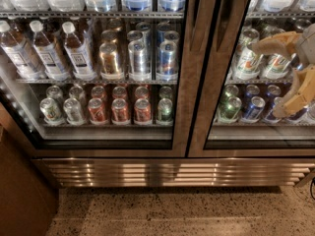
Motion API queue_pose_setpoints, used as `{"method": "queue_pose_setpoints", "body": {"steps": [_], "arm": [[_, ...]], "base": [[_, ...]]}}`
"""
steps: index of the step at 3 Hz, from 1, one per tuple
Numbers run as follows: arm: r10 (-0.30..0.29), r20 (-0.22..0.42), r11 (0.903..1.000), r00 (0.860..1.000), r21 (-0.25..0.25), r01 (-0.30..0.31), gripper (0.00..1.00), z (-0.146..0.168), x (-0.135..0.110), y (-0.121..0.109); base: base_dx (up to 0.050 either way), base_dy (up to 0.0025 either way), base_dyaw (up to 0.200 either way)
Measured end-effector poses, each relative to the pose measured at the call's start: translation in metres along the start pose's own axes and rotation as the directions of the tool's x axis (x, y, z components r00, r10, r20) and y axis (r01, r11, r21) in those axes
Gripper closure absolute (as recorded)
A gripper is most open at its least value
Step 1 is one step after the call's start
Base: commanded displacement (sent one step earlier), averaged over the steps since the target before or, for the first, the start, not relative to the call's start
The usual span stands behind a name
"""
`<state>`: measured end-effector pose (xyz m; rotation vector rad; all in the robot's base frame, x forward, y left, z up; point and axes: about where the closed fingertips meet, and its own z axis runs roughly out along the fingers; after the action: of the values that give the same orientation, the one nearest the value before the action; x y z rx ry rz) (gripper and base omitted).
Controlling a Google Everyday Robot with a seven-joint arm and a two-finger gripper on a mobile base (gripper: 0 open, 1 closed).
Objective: Open left fridge door
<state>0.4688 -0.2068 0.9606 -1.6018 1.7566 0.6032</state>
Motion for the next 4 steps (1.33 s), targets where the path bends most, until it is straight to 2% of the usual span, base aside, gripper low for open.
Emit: {"method": "queue_pose_setpoints", "body": {"steps": [1,2,3,4], "arm": [[-0.038,0.222,0.9948,0.974,-0.084,0.058,0.0,0.003,-0.005,-0.001],[-0.026,0.375,0.9927,0.927,-0.1,0.068,0.0,0.003,-0.008,-0.009],[-0.026,0.377,0.9935,0.926,-0.092,0.066,0.0,0.004,-0.01,-0.012],[-0.042,0.375,0.9957,0.926,-0.061,0.07,0.0,-0.005,-0.017,-0.016]], "base": [[0.0,0.0,0.0],[0.0,0.0,0.0],[0.0,0.0,0.0],[0.0,0.0,0.0]]}}
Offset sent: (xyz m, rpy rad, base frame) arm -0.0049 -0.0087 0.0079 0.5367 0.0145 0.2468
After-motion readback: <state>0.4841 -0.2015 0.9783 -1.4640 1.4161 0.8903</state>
